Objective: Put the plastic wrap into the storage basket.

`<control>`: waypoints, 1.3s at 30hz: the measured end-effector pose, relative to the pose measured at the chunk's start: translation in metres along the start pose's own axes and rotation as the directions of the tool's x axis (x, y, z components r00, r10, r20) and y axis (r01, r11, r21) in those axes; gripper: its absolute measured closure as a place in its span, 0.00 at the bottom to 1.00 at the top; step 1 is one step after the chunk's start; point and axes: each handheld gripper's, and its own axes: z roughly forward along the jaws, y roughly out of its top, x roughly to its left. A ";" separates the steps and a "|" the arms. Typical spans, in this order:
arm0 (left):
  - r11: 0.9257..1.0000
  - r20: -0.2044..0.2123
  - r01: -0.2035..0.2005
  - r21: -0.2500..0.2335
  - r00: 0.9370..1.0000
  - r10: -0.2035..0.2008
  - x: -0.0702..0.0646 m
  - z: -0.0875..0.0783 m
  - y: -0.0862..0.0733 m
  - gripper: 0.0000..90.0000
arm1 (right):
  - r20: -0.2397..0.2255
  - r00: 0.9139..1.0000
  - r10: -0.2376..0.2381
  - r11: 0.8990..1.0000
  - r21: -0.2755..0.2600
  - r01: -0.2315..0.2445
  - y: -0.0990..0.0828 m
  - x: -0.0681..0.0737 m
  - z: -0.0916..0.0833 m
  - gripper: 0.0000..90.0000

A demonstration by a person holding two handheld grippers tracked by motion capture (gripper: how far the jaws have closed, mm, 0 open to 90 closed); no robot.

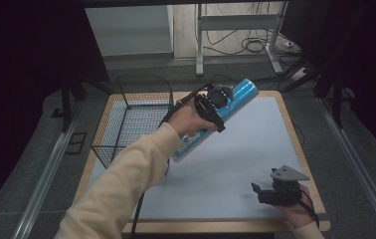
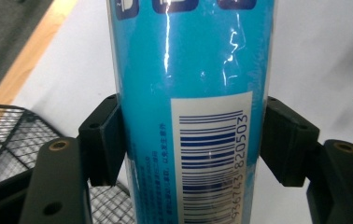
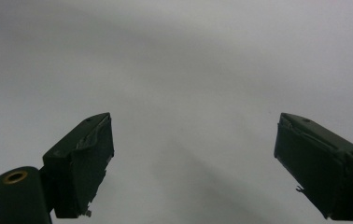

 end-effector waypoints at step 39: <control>0.991 -0.124 0.125 0.046 0.985 -0.119 0.089 -0.009 -0.017 0.35 | 0.009 1.000 0.017 1.000 0.008 -0.017 -0.001 -0.003 0.001 0.14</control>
